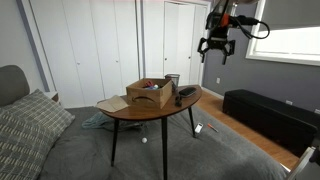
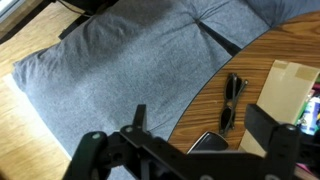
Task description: Pick up the cardboard box and slightly move it to the left of the table
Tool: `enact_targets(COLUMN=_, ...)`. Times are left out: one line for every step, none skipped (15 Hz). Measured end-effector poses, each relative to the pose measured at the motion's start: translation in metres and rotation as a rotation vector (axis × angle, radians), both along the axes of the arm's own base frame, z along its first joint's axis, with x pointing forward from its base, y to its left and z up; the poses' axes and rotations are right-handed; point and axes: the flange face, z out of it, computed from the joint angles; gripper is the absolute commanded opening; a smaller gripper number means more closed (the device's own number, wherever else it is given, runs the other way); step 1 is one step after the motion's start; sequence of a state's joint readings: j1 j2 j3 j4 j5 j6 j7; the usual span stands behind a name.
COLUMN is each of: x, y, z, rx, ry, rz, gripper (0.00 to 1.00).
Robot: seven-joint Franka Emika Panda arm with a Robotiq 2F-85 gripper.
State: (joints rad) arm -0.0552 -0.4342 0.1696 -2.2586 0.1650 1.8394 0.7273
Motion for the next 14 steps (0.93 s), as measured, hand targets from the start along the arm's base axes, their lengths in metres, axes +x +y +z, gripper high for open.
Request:
enact_targets(x=0.0032, y=0.0048, z=-0.0034, rx=-0.003, ry=0.005, rz=-0.002, gripper=1.00)
enact_targets(x=0.0041, y=0.0052, z=-0.0055, rx=-0.002, ry=0.010, rz=0.000, gripper=1.00)
enact_targets(x=0.0044, y=0.0034, z=-0.0055, rx=-0.001, ry=0.011, rz=-0.001, gripper=1.00)
enact_targets(x=0.0043, y=0.0014, z=-0.0046, rx=0.001, ry=0.009, rz=-0.004, gripper=1.00)
enact_targets(x=0.0042, y=0.0001, z=-0.0037, rx=0.002, ry=0.007, rz=-0.005, gripper=1.00)
enact_targets(x=0.0041, y=0.0001, z=-0.0036, rx=0.002, ry=0.007, rz=-0.005, gripper=1.00)
enact_targets(x=0.0041, y=0.0000, z=-0.0036, rx=0.002, ry=0.007, rz=-0.005, gripper=1.00)
enact_targets(x=0.0040, y=0.0001, z=-0.0034, rx=0.002, ry=0.006, rz=-0.005, gripper=1.00)
enact_targets(x=0.0040, y=0.0001, z=-0.0034, rx=0.002, ry=0.006, rz=-0.005, gripper=1.00)
enact_targets(x=0.0040, y=0.0001, z=-0.0034, rx=0.002, ry=0.006, rz=-0.005, gripper=1.00)
enact_targets(x=0.0040, y=0.0001, z=-0.0033, rx=0.002, ry=0.006, rz=-0.005, gripper=1.00)
enact_targets(x=0.0042, y=-0.0003, z=-0.0036, rx=0.002, ry=0.007, rz=-0.006, gripper=1.00)
enact_targets(x=0.0050, y=-0.0009, z=-0.0045, rx=0.003, ry=0.009, rz=-0.011, gripper=1.00)
enact_targets(x=0.0072, y=-0.0006, z=-0.0054, rx=0.004, ry=0.007, rz=-0.011, gripper=1.00)
